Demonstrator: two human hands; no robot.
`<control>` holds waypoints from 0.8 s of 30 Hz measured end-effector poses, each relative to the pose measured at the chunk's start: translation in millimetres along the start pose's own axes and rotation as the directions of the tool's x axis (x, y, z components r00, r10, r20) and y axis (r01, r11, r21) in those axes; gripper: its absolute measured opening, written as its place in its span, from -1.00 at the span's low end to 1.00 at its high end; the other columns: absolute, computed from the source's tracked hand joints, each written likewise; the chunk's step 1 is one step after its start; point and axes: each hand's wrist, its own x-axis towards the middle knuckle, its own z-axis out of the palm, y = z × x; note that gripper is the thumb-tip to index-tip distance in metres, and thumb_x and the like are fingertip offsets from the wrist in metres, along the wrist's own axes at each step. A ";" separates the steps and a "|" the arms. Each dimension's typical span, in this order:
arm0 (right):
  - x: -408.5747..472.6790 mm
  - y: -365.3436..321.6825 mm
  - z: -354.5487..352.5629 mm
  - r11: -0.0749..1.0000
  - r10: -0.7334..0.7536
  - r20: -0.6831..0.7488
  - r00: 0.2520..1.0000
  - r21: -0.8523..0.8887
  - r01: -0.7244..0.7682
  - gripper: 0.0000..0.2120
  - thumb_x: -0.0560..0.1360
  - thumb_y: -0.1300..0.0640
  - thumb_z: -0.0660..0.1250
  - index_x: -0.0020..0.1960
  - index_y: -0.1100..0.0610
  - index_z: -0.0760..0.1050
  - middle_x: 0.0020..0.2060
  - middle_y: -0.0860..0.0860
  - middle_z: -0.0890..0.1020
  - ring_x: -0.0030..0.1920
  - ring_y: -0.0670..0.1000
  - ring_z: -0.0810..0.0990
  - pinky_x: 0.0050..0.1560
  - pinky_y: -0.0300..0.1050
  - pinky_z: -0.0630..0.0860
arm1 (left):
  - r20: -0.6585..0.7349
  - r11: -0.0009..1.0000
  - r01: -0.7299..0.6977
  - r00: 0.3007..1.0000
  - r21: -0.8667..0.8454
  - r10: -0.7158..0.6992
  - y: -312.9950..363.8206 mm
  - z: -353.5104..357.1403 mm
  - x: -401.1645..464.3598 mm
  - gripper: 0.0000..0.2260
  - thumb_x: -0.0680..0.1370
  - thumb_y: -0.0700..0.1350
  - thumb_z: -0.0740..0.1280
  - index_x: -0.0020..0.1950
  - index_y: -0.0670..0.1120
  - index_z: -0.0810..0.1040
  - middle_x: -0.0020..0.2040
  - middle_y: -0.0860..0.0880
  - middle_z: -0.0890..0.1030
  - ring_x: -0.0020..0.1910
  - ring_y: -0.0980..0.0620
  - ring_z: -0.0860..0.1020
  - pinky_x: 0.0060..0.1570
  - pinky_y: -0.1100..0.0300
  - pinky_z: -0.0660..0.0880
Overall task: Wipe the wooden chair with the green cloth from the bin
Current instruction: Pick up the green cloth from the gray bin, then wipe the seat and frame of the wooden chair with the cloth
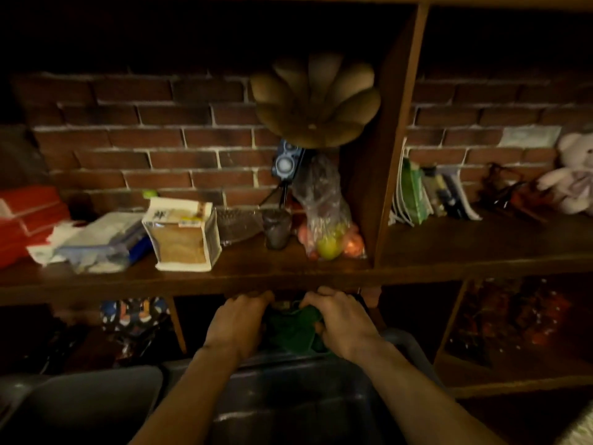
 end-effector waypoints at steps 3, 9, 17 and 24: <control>11.4 -14.5 -32.4 0.999 -0.030 -0.093 0.995 -0.023 0.028 -0.60 0.41 0.24 0.41 0.18 -0.08 0.51 0.11 -0.02 0.55 0.09 0.13 0.57 0.04 -0.02 0.53 | -0.064 1.000 -0.025 0.998 -0.001 0.025 -0.3 -39.1 4.0 -0.67 0.51 -0.11 0.34 0.26 0.10 0.44 0.24 -0.07 0.60 0.20 -0.19 0.56 0.10 -0.03 0.49; 28.0 -37.8 -86.3 0.998 -0.050 -0.216 0.975 -0.049 0.040 -0.64 0.43 0.24 0.39 0.13 -0.11 0.54 0.09 -0.05 0.57 0.10 0.08 0.55 0.05 -0.07 0.47 | -0.171 0.999 -0.052 0.984 0.004 0.052 3.4 -103.3 10.3 -0.79 0.53 -0.09 0.33 0.13 0.08 0.44 0.11 -0.09 0.63 0.09 -0.18 0.60 0.02 -0.03 0.51; 18.5 -45.4 -123.7 0.994 -0.012 -0.267 0.964 -0.106 -0.017 -0.65 0.45 0.24 0.39 0.12 -0.14 0.50 0.08 -0.03 0.56 0.07 0.15 0.58 0.01 0.12 0.56 | -0.218 0.990 -0.141 0.966 0.014 0.141 19.3 -137.3 18.7 -0.76 0.50 -0.14 0.34 0.12 0.07 0.45 0.14 -0.08 0.62 0.12 -0.20 0.58 0.05 -0.04 0.50; -33.8 -14.4 -140.3 0.962 0.178 -0.301 0.937 -0.149 -0.231 -0.65 0.42 0.21 0.39 0.11 -0.14 0.49 0.05 -0.03 0.54 0.04 0.19 0.58 -0.05 0.09 0.56 | -0.195 0.931 -0.364 0.915 -0.014 0.354 73.4 -121.3 39.4 -0.75 0.49 -0.15 0.39 0.13 0.05 0.48 0.18 -0.04 0.61 0.17 -0.16 0.55 0.08 -0.03 0.49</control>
